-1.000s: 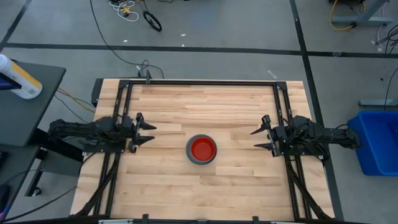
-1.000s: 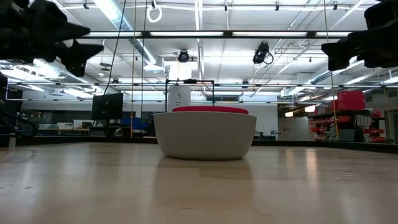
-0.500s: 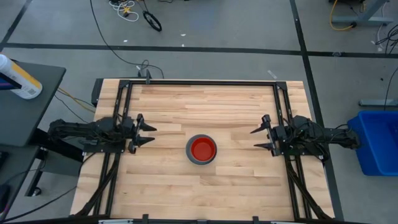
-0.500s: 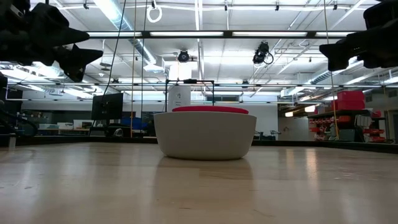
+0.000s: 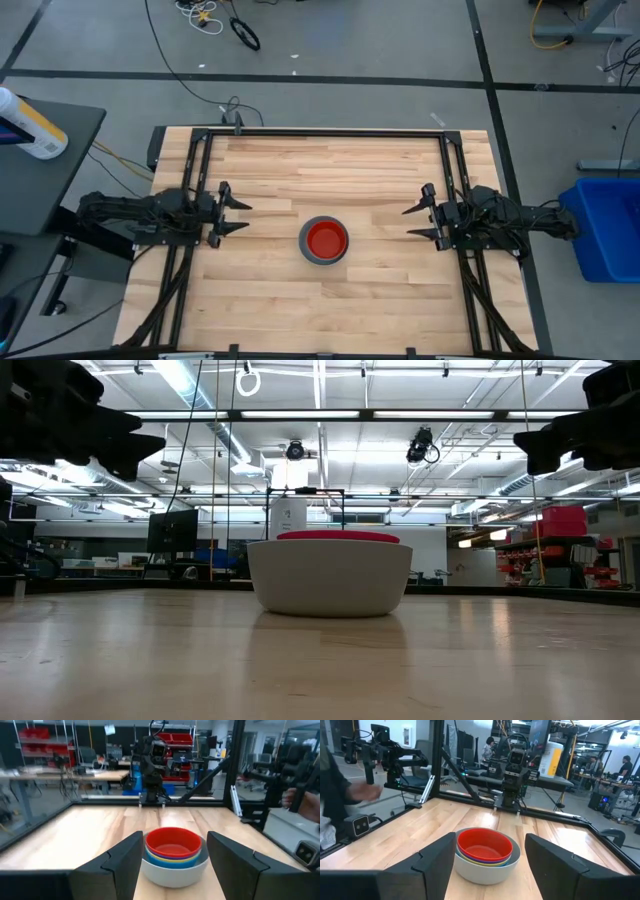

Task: Nest bowls inside each other
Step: Return to Home Position

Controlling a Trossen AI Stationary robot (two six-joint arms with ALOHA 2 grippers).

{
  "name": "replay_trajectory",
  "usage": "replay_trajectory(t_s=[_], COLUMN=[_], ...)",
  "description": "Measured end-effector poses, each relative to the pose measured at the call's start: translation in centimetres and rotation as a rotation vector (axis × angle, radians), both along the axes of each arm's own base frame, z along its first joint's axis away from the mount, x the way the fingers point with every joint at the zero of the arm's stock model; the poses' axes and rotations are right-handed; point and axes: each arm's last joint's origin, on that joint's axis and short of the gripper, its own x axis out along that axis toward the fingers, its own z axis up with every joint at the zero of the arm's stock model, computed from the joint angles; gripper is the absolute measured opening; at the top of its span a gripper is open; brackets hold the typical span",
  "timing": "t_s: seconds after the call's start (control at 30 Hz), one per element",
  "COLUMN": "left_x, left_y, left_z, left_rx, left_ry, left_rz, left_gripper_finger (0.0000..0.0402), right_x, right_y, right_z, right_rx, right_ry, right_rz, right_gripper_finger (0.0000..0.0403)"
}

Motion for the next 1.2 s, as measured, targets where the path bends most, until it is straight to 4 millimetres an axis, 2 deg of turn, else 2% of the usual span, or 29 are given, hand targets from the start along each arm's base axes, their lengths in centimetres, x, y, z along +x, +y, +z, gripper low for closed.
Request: replay_trajectory(t_s=[0.43, 1.2], left_x=[-0.01, -0.01], left_y=[0.0, 0.0], left_z=[0.19, 0.22], left_rx=[0.197, 0.206], left_ry=[-0.025, -0.029], left_rz=[0.011, 0.012], left_gripper_finger=[0.0228, 0.0228], right_x=[0.0, 0.0], right_y=[0.0, 0.0], right_z=[0.0, 0.0], right_rx=[0.0, 0.0], right_ry=[0.0, 0.0], right_rz=[0.0, 0.0], right_gripper_finger=[0.0222, 0.0178])
